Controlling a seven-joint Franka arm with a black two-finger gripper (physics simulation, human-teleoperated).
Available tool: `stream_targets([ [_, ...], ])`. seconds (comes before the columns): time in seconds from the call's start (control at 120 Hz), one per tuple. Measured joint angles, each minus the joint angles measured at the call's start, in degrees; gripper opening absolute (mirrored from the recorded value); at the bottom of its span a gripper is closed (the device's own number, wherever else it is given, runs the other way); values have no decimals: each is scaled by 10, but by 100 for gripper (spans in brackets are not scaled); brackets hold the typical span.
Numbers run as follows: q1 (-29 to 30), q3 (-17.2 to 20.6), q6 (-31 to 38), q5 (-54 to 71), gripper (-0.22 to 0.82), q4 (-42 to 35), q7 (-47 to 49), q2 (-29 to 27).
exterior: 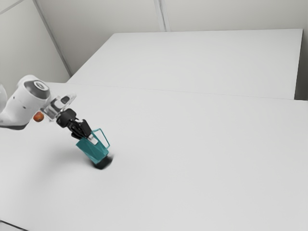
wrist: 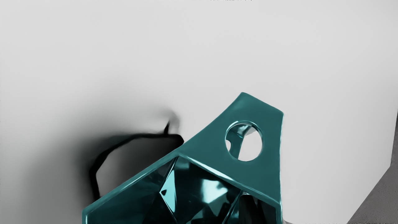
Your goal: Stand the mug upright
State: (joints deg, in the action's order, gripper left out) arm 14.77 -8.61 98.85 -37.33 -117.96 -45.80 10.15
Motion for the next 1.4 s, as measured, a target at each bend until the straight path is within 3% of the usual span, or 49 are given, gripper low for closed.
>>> stream_targets([
  [0.575, -78, 1, 134, 171, -17, -29, 58, -62],
  [0.967, -131, -1, 273, 235, -17, -118, 98, -121],
  [1.4, -143, -6, 363, 317, -17, -166, 137, -143],
])
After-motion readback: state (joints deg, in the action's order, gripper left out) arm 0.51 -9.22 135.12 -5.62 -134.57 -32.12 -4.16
